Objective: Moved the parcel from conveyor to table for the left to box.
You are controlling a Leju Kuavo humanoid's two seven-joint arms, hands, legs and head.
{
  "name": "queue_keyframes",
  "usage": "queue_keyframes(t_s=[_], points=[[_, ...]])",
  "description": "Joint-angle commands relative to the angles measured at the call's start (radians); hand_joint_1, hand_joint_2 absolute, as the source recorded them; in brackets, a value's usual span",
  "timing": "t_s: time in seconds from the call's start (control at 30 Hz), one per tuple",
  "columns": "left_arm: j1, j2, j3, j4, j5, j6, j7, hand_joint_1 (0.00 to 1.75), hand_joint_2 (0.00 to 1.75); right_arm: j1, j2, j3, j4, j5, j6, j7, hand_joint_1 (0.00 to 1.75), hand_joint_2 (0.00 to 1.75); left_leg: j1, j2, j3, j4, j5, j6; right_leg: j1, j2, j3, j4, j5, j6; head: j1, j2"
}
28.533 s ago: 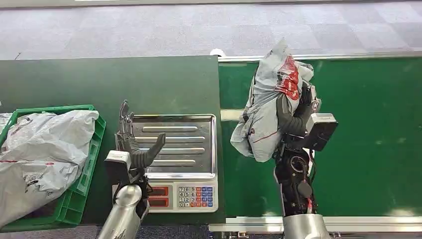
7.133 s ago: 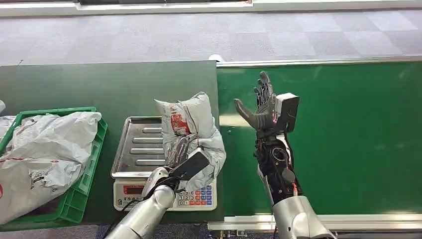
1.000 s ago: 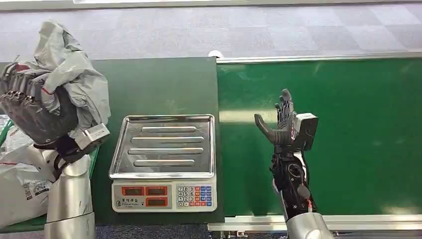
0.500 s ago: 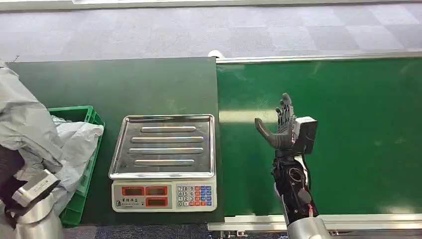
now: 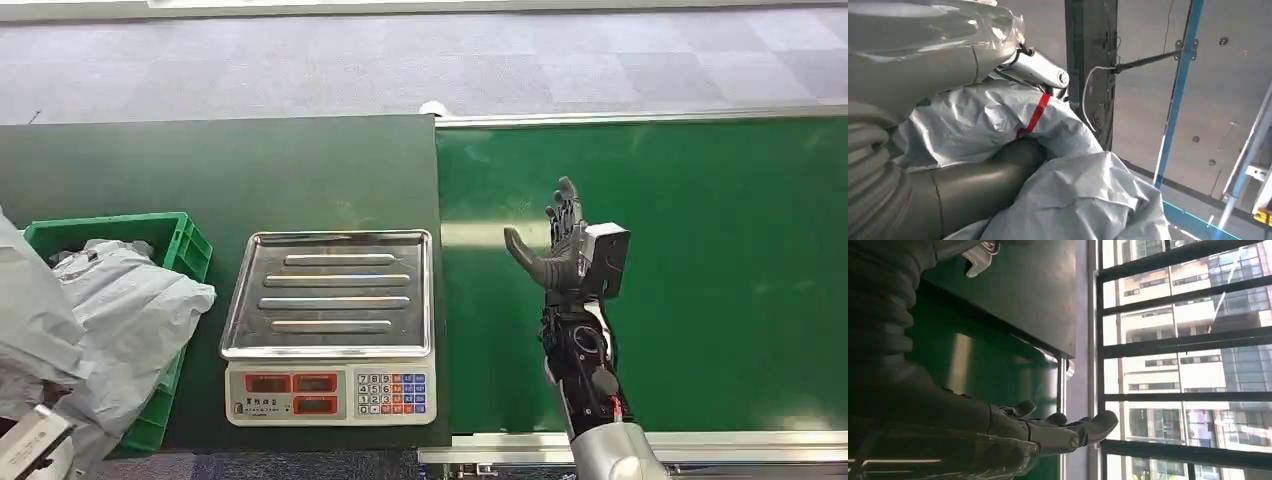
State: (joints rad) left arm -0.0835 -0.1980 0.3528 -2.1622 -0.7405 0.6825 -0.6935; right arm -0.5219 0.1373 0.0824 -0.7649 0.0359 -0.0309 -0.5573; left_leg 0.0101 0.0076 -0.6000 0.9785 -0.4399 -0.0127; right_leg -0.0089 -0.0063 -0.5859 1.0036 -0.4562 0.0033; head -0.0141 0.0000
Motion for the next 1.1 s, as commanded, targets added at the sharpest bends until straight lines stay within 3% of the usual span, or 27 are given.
queue_keyframes(t_s=[0.03, 0.33, 0.5, 0.6, 0.93, 0.97, 1.1], points=[[0.051, -0.032, 0.1, -0.083, 0.032, 0.016, -0.005, 1.75, 1.75, -0.069, 0.007, 0.009, 0.102, -0.004, 0.009, -0.004, 0.0, 1.75, 0.0, 0.002, 0.002, 0.0, -0.002, 0.0, 0.0, 0.003, 0.002, -0.001, -0.001, 0.0, 0.0, 0.0], [0.051, -0.032, 0.1, -0.083, 0.032, 0.016, -0.005, 1.75, 1.75, -0.069, 0.007, 0.009, 0.102, -0.004, 0.009, -0.004, 0.0, 1.75, 0.0, 0.0, 0.002, 0.0, -0.001, 0.001, 0.0, 0.001, 0.002, -0.001, 0.0, 0.0, 0.0, 0.0], [0.028, -0.023, 0.221, -0.012, 0.047, 0.016, -0.005, 1.75, 1.75, -0.041, -0.007, 0.011, 0.078, -0.012, -0.01, -0.005, 0.0, 1.75, 0.0, 0.0, 0.004, -0.002, -0.001, 0.0, 0.0, 0.002, 0.004, -0.002, -0.001, 0.0, 0.001, 0.0], [0.008, -0.027, 0.189, 0.083, -0.026, 0.016, -0.005, 1.75, 1.75, -0.015, -0.014, -0.001, 0.053, -0.017, -0.016, -0.006, 0.0, 1.75, 0.0, -0.002, 0.004, -0.002, -0.001, 0.0, 0.0, -0.001, 0.004, -0.002, -0.001, 0.0, 0.0, 0.0], [0.008, -0.027, 0.189, 0.083, -0.026, 0.016, -0.005, 1.75, 1.75, -0.015, -0.014, -0.001, 0.053, -0.017, -0.016, -0.006, 0.0, 1.75, 0.001, -0.003, 0.008, -0.004, -0.001, 0.001, 0.001, -0.001, 0.009, -0.005, -0.001, 0.0, 0.0, 0.0], [0.033, -0.027, 0.189, 0.074, -0.019, 0.016, -0.005, 1.75, 1.75, -0.011, -0.016, -0.002, 0.03, -0.014, -0.02, 0.002, 0.0, 1.75, 0.0, -0.002, 0.003, -0.001, 0.0, 0.0, 0.0, -0.001, 0.003, -0.001, -0.001, 0.0, 0.0, 0.0], [-0.008, -0.05, 0.136, 0.242, -0.183, 0.016, -0.005, 1.75, 1.75, 0.01, -0.02, -0.008, -0.001, -0.009, -0.015, 0.012, 0.0, 1.75, -0.001, -0.004, 0.003, -0.002, 0.0, 0.0, -0.001, -0.003, 0.003, -0.001, -0.001, 0.0, 0.0, 0.0]])
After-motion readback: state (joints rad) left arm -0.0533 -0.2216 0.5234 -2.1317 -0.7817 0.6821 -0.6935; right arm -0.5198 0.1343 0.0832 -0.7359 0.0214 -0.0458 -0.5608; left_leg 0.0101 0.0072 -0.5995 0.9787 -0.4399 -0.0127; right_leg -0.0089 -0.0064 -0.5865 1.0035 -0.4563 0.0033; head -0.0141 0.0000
